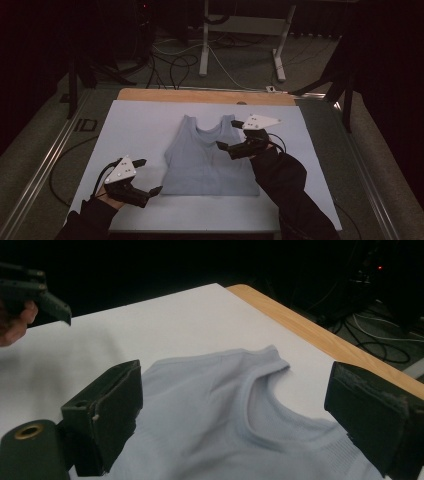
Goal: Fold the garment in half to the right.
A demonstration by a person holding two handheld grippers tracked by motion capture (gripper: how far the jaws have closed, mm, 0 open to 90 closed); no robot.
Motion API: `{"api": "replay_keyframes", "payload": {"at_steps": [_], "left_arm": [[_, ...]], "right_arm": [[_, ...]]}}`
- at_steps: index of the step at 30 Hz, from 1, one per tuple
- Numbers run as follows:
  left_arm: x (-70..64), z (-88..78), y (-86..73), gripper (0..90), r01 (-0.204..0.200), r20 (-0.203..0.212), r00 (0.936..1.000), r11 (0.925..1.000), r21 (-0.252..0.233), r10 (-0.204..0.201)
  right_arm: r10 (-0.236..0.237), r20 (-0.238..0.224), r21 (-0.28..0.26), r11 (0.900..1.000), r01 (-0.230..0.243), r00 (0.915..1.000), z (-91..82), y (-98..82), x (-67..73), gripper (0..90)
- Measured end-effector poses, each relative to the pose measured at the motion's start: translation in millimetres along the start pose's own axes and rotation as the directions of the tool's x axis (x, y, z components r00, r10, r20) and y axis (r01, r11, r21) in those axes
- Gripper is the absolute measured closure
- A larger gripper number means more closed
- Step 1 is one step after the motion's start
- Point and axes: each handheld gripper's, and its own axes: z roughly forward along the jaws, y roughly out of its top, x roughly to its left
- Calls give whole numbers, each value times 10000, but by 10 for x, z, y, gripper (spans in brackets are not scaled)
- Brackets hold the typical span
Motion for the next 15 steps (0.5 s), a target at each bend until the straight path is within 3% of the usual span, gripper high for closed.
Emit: {"api": "replay_keyframes", "payload": {"at_steps": [6, 10, 15], "left_arm": [[-55, 65, 10, 3, 100, -131, 9999, 9999, 50, -99], [-84, 127, 10, 3, 75, -316, 9995, 9995, 301, -65], [-133, 239, -13, 3, 182, -247, 9996, 9980, 609, -167]], "right_arm": [[-58, -143, 109, 9999, 60, 9999, 223, 66, -20, 86], [-88, -225, 151, 9998, 91, 9997, 366, 110, -61, 86], [99, -314, 186, 9998, -93, 9995, 557, 136, -108, 86]]}}
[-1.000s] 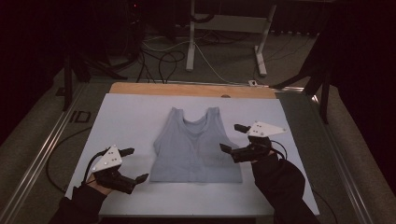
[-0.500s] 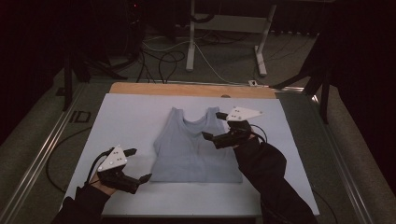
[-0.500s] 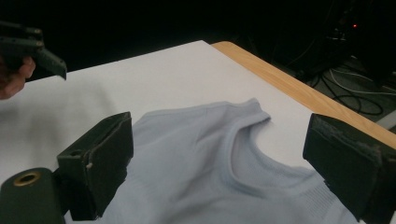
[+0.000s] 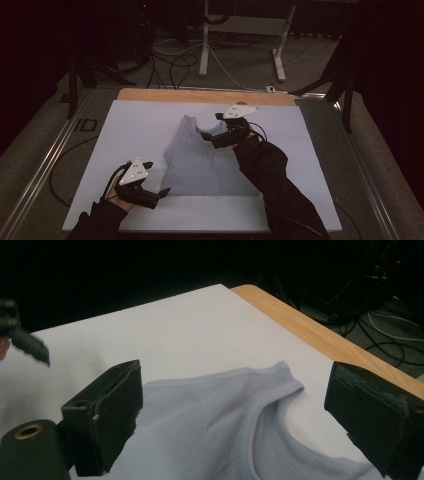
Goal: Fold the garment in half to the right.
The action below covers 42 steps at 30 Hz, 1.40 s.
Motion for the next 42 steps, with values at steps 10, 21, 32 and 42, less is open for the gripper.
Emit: {"api": "replay_keyframes", "payload": {"at_steps": [10, 21, 32, 42], "left_arm": [[3, 209, -72, 4, 421, 71, 9991, 9968, 672, -427], [78, 426, -110, 39, 816, -96, 9966, 9725, 2183, -815], [55, 509, -148, 375, 717, -3, 9972, 9585, 2761, -745], [-57, 535, -103, 601, 162, 919, 9947, 9546, 2975, -456]], "right_arm": [[114, -212, 227, 9997, -109, 9997, 351, 29, -15, 86], [286, -389, 666, 9974, -260, 9988, 638, -19, -13, 86], [335, -421, 931, 9952, -295, 9985, 783, -42, -48, 86], [459, -414, 1048, 9936, -413, 9981, 866, -39, -82, 86]]}}
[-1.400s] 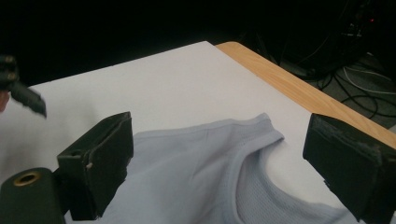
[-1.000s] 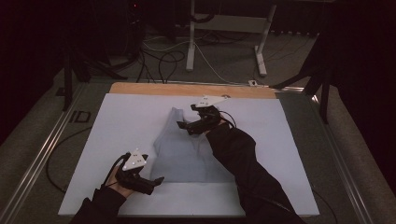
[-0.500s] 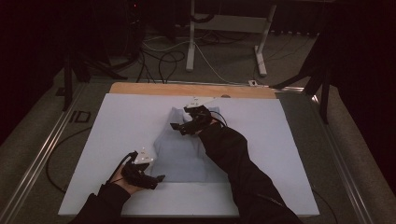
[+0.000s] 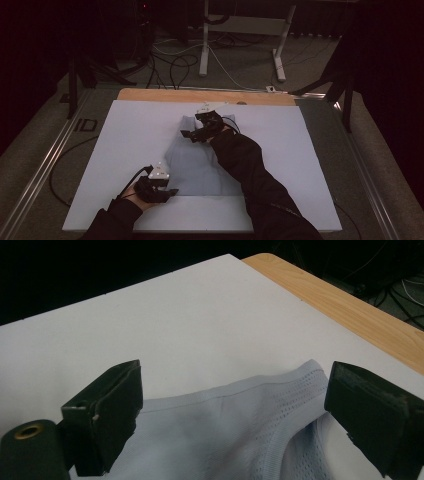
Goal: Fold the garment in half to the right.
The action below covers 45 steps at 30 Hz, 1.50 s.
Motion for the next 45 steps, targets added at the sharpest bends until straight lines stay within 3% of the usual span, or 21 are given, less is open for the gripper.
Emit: {"api": "replay_keyframes", "payload": {"at_steps": [5, 12, 15, 28, 37, 39, 41, 45], "left_arm": [[-24, 7, 18, 636, -118, -109, 9999, 9999, 69, 118], [-56, -5, 48, 824, -134, -199, 9997, 9999, -66, 132], [-71, -14, 57, 860, -202, -253, 9995, 9997, -102, 199], [-78, -86, 93, 871, -185, -234, 9996, 9970, -751, 168], [-81, -93, 96, 871, -201, -343, 9993, 9958, -895, 171], [-81, -91, 93, 871, -166, -352, 9993, 9957, -907, 135], [-81, -90, 90, 871, -137, -345, 9993, 9957, -919, 106], [-76, -85, 88, 871, -32, -334, 9994, 9958, -920, 1]], "right_arm": [[-44, -40, 23, 10000, 44, 10000, 43, 36, -15, 86], [-177, 5, 60, 9998, 177, 9998, 99, 114, -6, 88], [-105, 4, 97, 9999, 105, 9999, 131, 126, -23, 88], [124, 356, 297, 9995, -135, 9993, 307, 231, -200, 91], [871, 801, 715, 9931, -928, 9930, 537, 299, -296, 91], [860, 904, 914, 9913, -943, 9922, 598, 292, -318, 92], [884, 1307, 1130, 9882, -1034, 9875, 642, 279, -332, 179], [1135, 1689, 1565, 9777, -1404, 9791, 742, 253, -373, 262]]}}
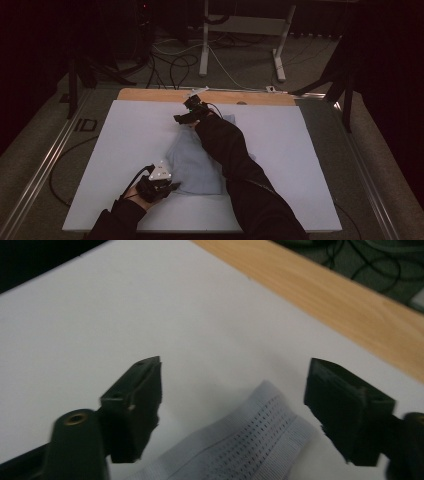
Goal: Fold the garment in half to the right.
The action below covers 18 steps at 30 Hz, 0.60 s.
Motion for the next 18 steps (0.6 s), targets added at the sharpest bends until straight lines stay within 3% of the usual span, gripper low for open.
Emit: {"api": "replay_keyframes", "payload": {"at_steps": [7, 10, 12, 18], "left_arm": [[-5, 2, 0, 872, 33, -9, 10000, 10000, 33, -33], [-7, 3, 2, 872, 55, 1, 10000, 10000, 32, -55], [-14, 6, -1, 872, 45, -19, 10000, 10000, 33, -45], [-15, 9, -2, 872, 78, -1, 10000, 10000, 31, -78]], "right_arm": [[-13, 618, 974, 9952, -48, 9981, 228, -13, -21, 374], [-322, 915, 1288, 9915, 202, 9953, 298, -15, -3, 425], [-303, 940, 1447, 9893, 164, 9951, 338, -25, 1, 444], [-905, 1185, 1970, 9782, 660, 9888, 434, -65, 22, 523]]}}
